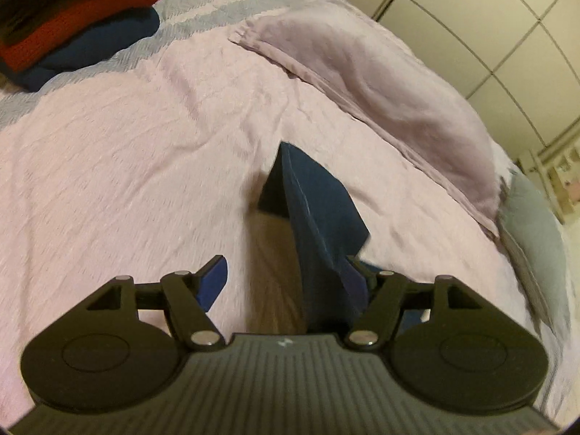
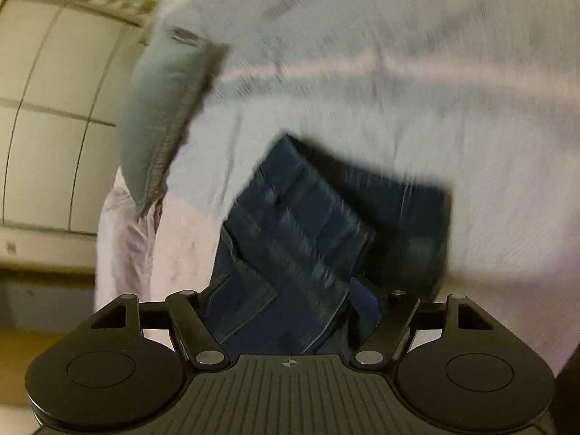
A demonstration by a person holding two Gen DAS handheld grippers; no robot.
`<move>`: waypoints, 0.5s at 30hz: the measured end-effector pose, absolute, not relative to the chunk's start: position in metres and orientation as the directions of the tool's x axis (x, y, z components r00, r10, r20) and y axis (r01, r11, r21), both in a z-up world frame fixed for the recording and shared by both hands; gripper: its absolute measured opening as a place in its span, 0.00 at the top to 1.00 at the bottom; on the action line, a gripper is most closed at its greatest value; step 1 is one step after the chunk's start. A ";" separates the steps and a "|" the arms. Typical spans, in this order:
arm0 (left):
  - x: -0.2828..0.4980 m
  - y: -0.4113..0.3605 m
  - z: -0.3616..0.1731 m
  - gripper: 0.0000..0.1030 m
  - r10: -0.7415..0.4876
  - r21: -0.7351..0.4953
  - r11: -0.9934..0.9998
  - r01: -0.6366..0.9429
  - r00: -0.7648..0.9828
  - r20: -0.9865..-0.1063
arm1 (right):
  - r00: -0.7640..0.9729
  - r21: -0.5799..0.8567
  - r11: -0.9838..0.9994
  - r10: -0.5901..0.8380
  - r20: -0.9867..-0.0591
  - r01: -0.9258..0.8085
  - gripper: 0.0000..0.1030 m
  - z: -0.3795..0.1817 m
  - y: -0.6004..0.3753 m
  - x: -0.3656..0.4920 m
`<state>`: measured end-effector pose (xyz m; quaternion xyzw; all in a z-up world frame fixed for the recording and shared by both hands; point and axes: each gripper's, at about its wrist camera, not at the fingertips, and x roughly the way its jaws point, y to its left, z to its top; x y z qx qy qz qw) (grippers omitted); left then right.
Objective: Fold clothes
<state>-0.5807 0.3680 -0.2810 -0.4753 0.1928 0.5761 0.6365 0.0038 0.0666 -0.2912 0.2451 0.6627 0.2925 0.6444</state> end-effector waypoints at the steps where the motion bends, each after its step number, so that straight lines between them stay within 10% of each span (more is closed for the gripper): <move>1: -0.579 0.378 -0.286 0.36 0.548 -0.386 -0.117 -0.915 0.265 -0.794 | -0.066 0.704 0.710 0.702 -0.709 -0.014 0.28 -0.300 0.068 0.002; 11: -0.556 0.432 -0.335 0.37 0.485 -0.371 -0.102 -0.923 0.280 -0.829 | -0.060 0.678 0.731 0.682 -0.729 0.081 0.29 -0.357 0.080 0.003; 13: -0.551 0.434 -0.341 0.46 0.467 -0.359 -0.067 -0.931 0.289 -0.836 | -0.029 0.672 0.740 0.673 -0.739 0.035 0.64 -0.359 0.082 0.002; 15: -0.549 0.435 -0.343 0.98 0.459 -0.345 -0.032 -0.938 0.293 -0.839 | -0.010 0.650 0.760 0.650 -0.760 -0.031 0.81 -0.355 0.084 0.001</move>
